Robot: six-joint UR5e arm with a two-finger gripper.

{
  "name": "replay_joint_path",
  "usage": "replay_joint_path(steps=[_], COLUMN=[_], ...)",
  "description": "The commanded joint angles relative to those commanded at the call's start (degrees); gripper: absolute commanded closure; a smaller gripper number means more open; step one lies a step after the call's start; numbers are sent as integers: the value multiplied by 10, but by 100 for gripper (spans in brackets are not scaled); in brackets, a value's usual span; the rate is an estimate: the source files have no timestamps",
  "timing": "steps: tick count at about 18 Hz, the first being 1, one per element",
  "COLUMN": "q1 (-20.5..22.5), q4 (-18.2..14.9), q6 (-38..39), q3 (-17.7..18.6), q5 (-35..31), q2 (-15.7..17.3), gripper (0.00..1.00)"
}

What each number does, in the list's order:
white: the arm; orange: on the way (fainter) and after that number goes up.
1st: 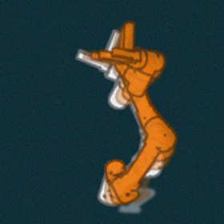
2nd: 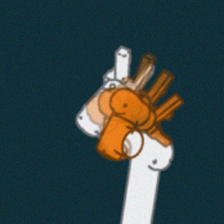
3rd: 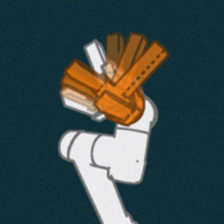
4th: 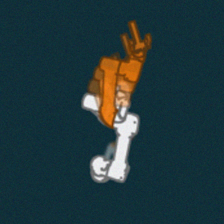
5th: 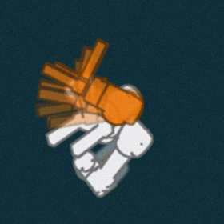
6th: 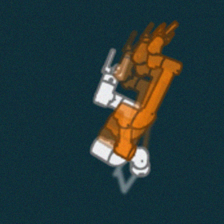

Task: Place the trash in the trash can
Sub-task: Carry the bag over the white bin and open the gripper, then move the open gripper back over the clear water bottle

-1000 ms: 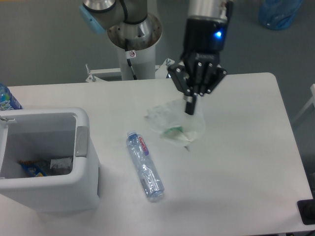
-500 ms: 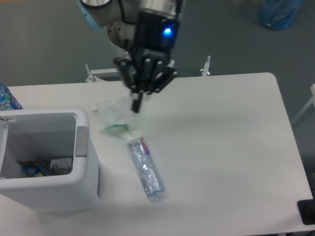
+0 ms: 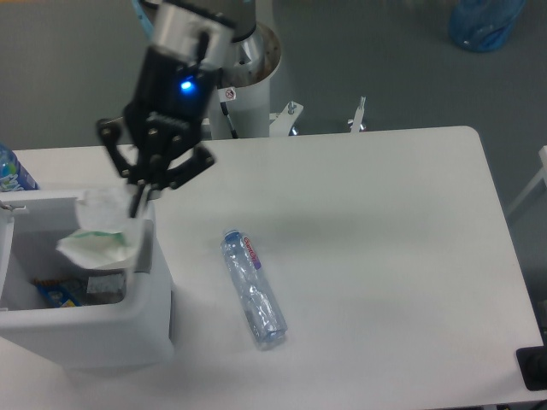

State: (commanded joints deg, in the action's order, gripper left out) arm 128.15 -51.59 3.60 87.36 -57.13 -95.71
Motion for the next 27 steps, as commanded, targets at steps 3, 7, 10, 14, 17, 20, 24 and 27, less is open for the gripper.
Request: replay_joint_path(steps=[3,7,10,14,17,20,24,27], q1=[-14,-17,-16,-4,27,44,54,78], q4=[1,1,-2,-3,0,2,-9,-11], q6=[-10,-45,-53,-49,-52,-63,-149,-169], q3=[15,22,22,23,21,17,21,24], q5=[-1,-3,-6,-14,-16,-67,-181,-189], q2=[-1,-1,2,3,2,-6,-9,-11], gripper=[75,15,0,0,0,0,0,0])
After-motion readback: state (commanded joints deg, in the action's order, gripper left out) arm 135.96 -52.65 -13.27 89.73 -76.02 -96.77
